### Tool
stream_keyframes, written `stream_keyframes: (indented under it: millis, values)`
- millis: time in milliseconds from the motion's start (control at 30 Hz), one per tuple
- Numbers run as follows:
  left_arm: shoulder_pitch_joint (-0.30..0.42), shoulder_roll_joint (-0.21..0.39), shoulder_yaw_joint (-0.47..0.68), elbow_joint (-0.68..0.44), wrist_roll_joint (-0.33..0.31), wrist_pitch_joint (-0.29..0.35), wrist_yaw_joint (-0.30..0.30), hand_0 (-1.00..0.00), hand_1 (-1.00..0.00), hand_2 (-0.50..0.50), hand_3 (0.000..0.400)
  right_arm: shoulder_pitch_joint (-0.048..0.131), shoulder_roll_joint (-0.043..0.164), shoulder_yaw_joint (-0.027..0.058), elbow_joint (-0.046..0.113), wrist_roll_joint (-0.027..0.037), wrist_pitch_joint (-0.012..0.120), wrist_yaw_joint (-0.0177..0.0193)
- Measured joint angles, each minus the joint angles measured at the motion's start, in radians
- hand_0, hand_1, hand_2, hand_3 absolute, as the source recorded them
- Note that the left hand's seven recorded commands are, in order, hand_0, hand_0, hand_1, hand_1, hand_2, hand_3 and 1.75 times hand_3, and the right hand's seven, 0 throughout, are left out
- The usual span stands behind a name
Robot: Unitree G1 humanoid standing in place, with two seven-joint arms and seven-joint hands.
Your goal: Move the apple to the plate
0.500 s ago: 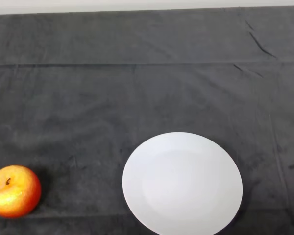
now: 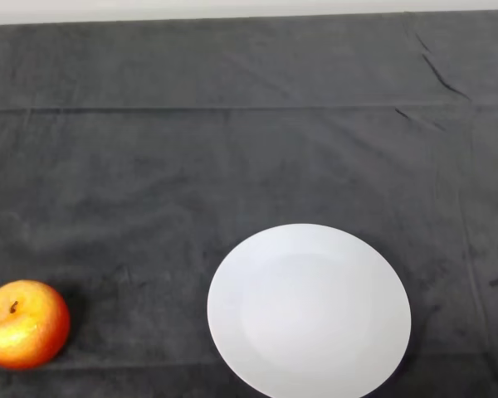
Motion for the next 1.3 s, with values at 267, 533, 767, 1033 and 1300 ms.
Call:
stream_keyframes:
  millis: [267, 533, 767, 1033, 1300]
  values:
    - [0.008, 0.000, -0.001, -0.119, 0.000, 0.074, 0.002, 0.00, 0.00, 0.00, 0.000, 0.000, 0.000, 0.0000, 0.000, 0.0000, 0.000, 0.0000]
    - [0.059, 0.000, -0.013, -0.379, 0.002, 0.199, 0.020, 0.00, 0.00, 0.00, 0.000, 0.000, 0.000, 0.0000, 0.000, 0.0000, 0.000, 0.0000]
    - [0.144, 0.000, -0.052, -0.619, 0.029, 0.338, 0.020, 0.00, 0.00, 0.00, 0.000, 0.000, 0.000, 0.0005, 0.000, 0.0000, 0.000, 0.0000]
    - [0.212, -0.001, -0.096, -0.899, 0.034, 0.513, -0.002, 0.00, 0.00, 0.00, 0.000, 0.000, 0.000, 0.0005, 0.000, 0.0000, 0.000, 0.0000]
    - [0.248, -0.001, -0.185, -1.113, 0.053, 0.707, -0.041, 0.00, 0.00, 0.00, 0.000, 0.000, 0.000, 0.0002, 0.000, 0.0000, 0.000, 0.0000]
